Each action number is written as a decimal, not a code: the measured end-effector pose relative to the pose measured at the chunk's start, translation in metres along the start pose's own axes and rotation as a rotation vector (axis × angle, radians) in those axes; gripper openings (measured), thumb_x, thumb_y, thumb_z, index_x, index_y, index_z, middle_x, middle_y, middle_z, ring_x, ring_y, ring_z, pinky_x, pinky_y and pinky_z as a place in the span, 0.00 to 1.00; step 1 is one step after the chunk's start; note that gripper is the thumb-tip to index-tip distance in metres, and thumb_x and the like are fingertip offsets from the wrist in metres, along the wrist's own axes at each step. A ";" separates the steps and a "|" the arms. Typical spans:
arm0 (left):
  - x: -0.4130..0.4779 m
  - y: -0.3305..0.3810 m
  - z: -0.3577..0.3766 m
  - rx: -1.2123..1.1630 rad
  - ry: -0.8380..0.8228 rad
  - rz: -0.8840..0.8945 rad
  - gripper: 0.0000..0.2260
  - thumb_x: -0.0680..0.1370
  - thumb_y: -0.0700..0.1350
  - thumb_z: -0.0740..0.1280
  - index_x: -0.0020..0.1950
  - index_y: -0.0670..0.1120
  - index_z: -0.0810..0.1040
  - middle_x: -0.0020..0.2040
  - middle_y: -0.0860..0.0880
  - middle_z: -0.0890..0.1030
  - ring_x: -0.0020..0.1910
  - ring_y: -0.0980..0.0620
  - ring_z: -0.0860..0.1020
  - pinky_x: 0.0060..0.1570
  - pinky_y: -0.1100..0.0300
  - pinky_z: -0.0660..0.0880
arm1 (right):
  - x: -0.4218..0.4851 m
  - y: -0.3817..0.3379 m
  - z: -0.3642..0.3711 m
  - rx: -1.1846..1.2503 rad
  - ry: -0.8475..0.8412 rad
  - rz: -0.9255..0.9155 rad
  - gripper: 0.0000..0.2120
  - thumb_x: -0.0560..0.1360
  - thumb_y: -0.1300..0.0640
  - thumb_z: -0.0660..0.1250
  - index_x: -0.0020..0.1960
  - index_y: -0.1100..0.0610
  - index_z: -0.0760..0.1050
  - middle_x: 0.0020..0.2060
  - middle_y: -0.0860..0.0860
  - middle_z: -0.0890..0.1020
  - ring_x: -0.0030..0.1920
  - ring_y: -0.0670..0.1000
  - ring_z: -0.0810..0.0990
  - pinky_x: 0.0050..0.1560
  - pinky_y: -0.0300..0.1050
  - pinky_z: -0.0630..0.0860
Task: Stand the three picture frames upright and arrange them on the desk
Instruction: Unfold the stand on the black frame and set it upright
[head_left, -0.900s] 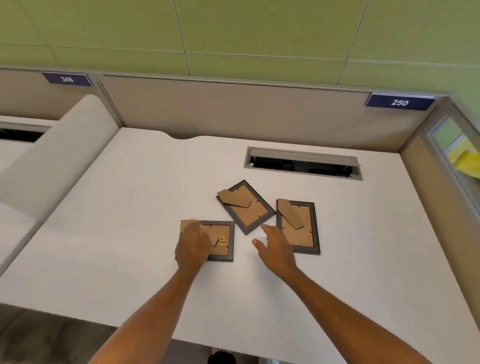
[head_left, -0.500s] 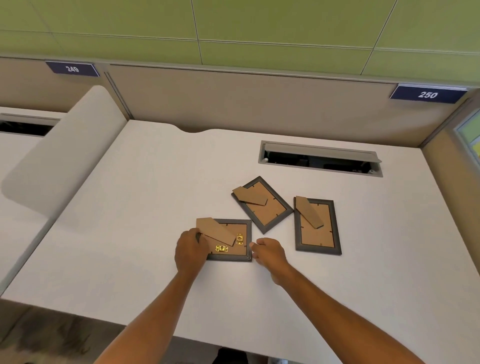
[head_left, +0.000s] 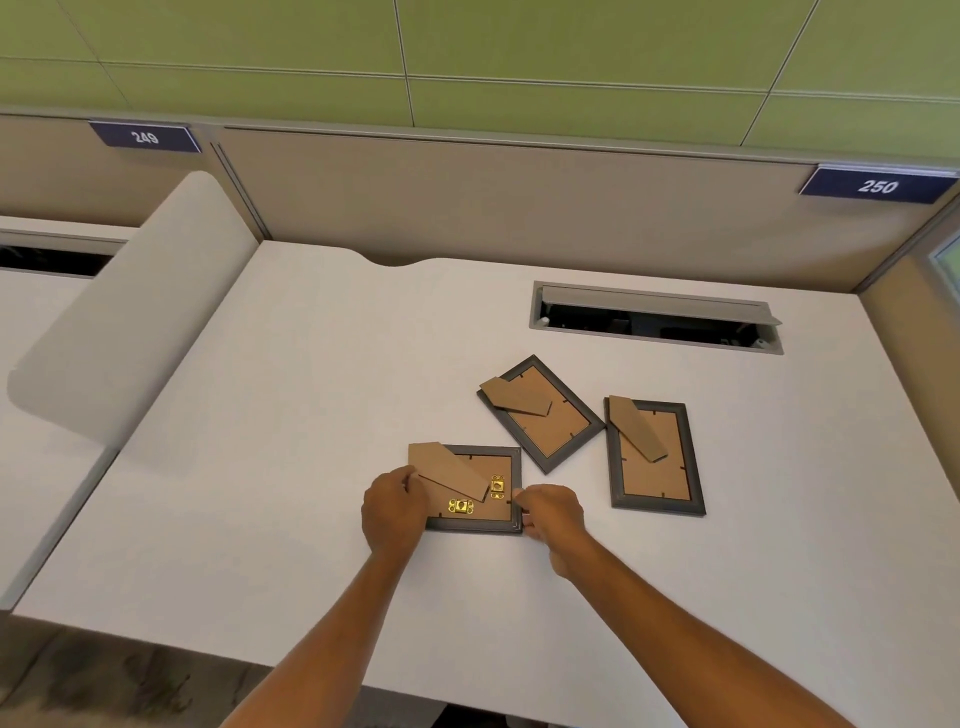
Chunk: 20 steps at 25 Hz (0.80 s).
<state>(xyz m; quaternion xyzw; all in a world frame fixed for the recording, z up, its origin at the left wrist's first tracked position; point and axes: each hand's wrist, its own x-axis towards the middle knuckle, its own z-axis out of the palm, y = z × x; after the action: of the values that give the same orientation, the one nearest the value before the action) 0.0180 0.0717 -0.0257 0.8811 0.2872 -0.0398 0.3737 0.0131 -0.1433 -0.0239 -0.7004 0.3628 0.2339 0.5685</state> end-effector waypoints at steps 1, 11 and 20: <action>0.000 0.000 0.000 0.008 0.001 0.006 0.16 0.85 0.43 0.64 0.69 0.45 0.86 0.66 0.42 0.86 0.65 0.39 0.83 0.63 0.50 0.78 | -0.001 0.000 -0.001 0.023 -0.018 0.008 0.07 0.82 0.59 0.72 0.52 0.64 0.83 0.48 0.60 0.88 0.43 0.52 0.86 0.41 0.43 0.82; -0.011 -0.019 -0.006 -0.040 -0.154 0.134 0.23 0.81 0.30 0.64 0.76 0.40 0.79 0.71 0.40 0.82 0.69 0.41 0.80 0.67 0.54 0.76 | -0.009 -0.026 0.010 0.103 -0.110 -0.075 0.07 0.84 0.57 0.72 0.54 0.61 0.84 0.55 0.63 0.89 0.56 0.59 0.87 0.55 0.54 0.82; -0.042 -0.012 -0.007 0.232 -0.093 0.414 0.27 0.82 0.37 0.71 0.82 0.45 0.73 0.81 0.46 0.75 0.78 0.43 0.75 0.73 0.48 0.78 | -0.037 -0.069 0.011 0.252 -0.157 -0.146 0.06 0.82 0.57 0.75 0.53 0.60 0.83 0.40 0.52 0.92 0.39 0.51 0.92 0.36 0.42 0.86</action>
<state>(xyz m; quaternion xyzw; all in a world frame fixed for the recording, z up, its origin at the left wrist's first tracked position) -0.0240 0.0631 -0.0163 0.9554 0.0766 -0.0357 0.2828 0.0441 -0.1172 0.0439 -0.6277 0.2917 0.1987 0.6938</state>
